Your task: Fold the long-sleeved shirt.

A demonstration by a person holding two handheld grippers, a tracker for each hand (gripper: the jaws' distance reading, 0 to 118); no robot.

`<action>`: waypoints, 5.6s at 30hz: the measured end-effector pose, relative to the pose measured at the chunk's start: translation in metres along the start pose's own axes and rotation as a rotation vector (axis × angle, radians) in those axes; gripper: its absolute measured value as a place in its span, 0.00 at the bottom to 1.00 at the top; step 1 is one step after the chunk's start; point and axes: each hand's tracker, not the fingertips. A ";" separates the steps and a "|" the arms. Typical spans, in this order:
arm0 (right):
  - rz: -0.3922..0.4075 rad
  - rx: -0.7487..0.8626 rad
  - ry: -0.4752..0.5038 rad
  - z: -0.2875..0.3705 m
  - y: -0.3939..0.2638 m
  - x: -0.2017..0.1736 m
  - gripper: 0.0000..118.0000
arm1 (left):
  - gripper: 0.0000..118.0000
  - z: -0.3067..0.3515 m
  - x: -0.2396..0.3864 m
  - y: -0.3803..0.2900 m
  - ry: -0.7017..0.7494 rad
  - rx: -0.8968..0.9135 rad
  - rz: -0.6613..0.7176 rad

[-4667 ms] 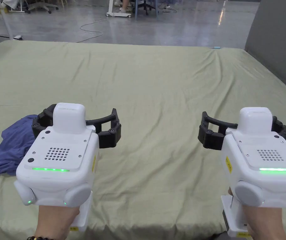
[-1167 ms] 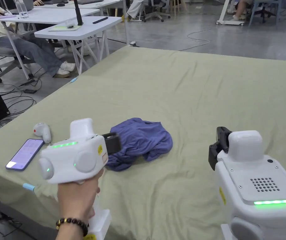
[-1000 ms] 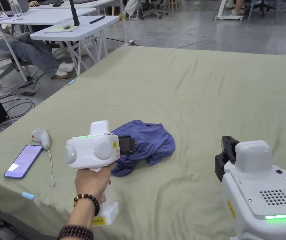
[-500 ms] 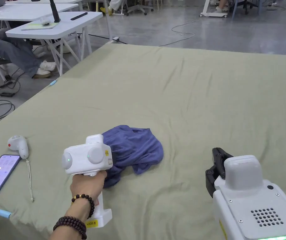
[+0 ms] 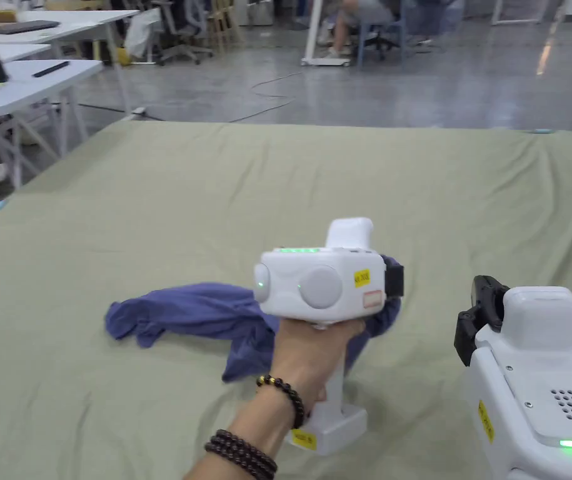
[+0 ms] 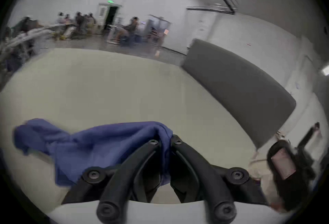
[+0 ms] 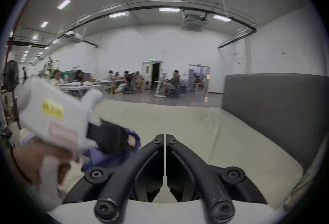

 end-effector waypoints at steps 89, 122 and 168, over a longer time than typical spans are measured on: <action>-0.123 -0.467 0.160 -0.134 -0.026 0.095 0.11 | 0.02 0.093 -0.050 -0.014 0.303 0.012 -0.115; -0.218 -0.398 0.070 -0.274 0.170 0.070 0.10 | 0.02 0.061 -0.073 0.225 0.377 0.131 -0.091; -0.227 -0.708 0.092 0.026 -0.098 0.066 0.00 | 0.00 0.179 -0.066 -0.188 0.315 -0.031 0.093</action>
